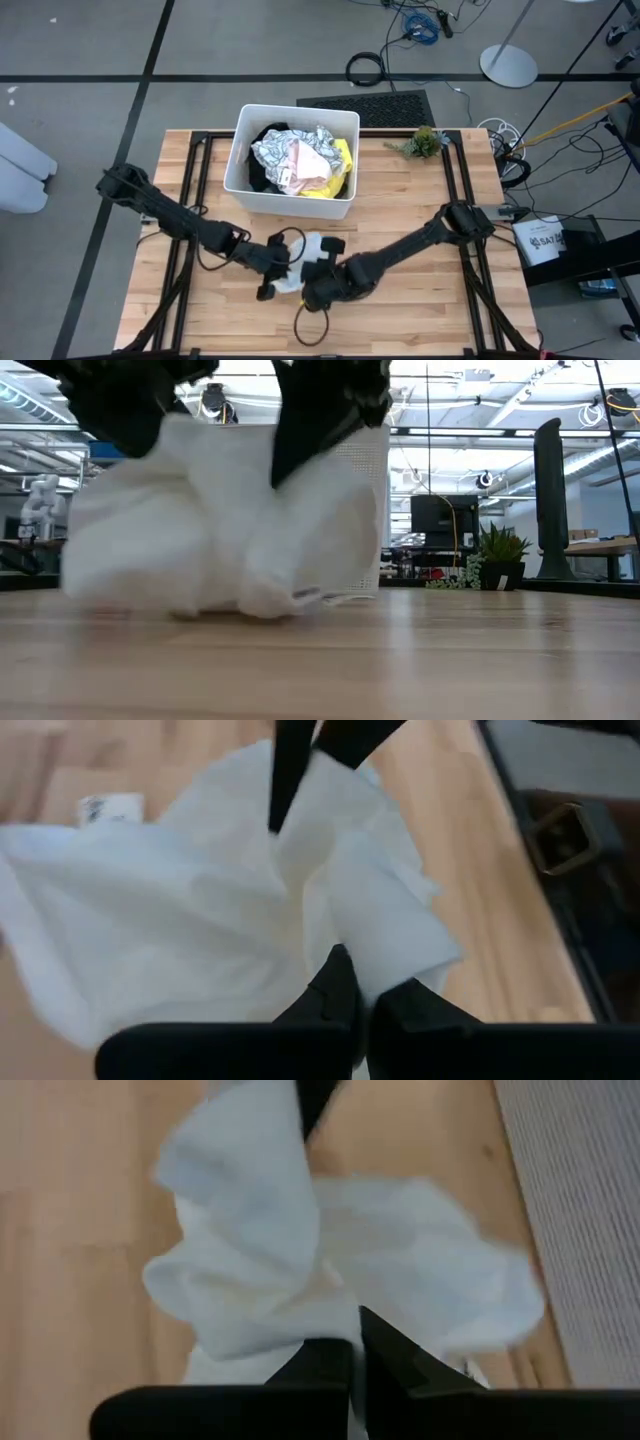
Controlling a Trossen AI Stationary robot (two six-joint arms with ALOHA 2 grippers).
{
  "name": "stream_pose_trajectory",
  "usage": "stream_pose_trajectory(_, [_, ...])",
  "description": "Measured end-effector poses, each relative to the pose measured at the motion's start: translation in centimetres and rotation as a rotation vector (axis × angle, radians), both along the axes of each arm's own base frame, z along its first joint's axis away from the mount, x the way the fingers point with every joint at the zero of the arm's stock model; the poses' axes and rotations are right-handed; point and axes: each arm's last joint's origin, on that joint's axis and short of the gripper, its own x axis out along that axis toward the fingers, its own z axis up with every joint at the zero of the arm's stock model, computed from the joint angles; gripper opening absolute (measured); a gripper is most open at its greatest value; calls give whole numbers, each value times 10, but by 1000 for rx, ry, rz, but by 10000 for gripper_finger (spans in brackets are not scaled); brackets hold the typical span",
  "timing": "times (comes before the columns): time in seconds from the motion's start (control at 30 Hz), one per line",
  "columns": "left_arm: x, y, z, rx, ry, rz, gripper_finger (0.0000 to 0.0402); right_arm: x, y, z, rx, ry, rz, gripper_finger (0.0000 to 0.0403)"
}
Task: Fold laundry
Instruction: Put the white underwear into the white laundry bin
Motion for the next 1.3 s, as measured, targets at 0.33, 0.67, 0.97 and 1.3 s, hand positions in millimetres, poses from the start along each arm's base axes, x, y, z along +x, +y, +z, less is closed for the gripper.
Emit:
stream_pose_trajectory(0.33, [-8,6,-9,-32,161,23,84,8,-33,-4,112,94,-64,0])
stream_pose_trajectory(0.67, [-16,1,0,-252,260,-46,150,6,-28,-4,130,100,-49,0])
stream_pose_trajectory(0.97, [-46,16,40,-213,154,33,150,6,-25,-4,163,104,-43,0])
stream_pose_trajectory(1.3, [-53,8,71,-148,-152,-10,150,13,-35,-2,185,60,-62,0])
